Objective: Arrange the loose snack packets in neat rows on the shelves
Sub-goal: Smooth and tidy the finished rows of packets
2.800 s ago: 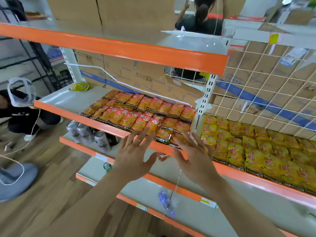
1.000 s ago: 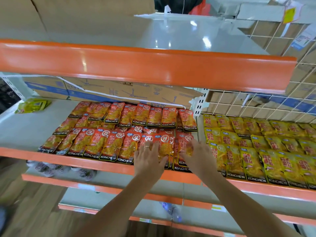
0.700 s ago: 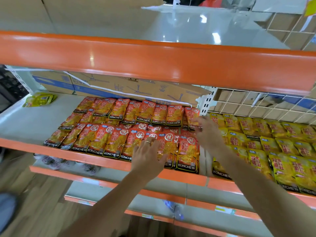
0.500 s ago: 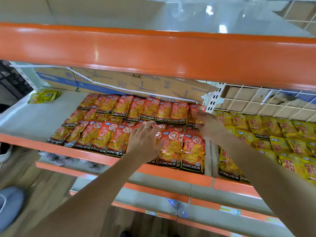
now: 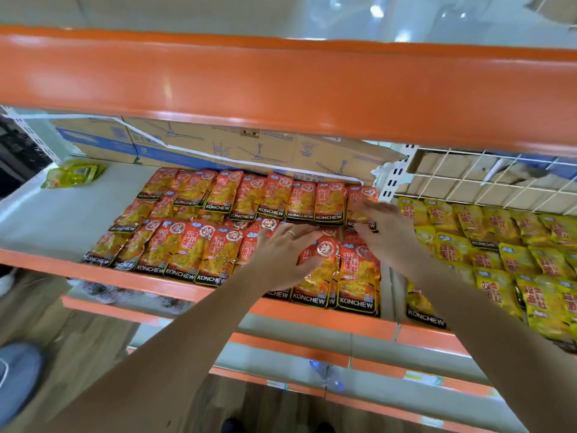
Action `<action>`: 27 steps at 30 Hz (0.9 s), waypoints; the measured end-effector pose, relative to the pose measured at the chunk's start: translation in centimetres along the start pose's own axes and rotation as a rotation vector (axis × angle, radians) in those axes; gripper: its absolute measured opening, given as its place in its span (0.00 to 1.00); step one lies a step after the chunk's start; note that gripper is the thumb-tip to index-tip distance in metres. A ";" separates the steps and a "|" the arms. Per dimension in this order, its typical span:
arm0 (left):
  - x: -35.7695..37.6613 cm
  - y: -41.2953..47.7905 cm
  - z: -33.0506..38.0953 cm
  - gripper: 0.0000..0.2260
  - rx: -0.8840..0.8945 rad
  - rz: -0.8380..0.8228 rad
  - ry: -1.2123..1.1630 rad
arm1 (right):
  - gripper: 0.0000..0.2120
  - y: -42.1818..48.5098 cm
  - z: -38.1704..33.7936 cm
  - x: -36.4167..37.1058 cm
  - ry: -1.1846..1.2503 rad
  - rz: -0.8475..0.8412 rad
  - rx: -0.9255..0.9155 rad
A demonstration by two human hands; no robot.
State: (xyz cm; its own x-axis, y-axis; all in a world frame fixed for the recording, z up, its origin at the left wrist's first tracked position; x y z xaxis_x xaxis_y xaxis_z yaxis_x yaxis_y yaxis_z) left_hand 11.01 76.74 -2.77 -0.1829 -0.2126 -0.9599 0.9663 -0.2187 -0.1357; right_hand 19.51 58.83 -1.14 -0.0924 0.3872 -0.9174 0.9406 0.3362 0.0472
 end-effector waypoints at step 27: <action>0.5 -14.1 -14.4 0.26 -0.118 0.221 0.193 | 0.25 -7.2 -18.3 9.3 -0.201 -0.202 -0.048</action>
State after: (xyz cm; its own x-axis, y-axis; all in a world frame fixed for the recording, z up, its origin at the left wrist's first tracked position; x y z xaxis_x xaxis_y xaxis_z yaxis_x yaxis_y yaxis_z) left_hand -0.15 93.42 -4.90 0.0604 -0.0558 -0.9966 0.9952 -0.0732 0.0644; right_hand 5.87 75.73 -2.76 -0.2054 0.1318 -0.9698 0.8925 0.4318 -0.1303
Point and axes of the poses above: each hand's wrist, its own y-axis towards the middle knuckle, its own x-axis out of the palm, z = x × y, the point moved 9 cm from there along y, towards the middle knuckle, and after that the axes turned 2 degrees about -z, right-handed, at the moved point
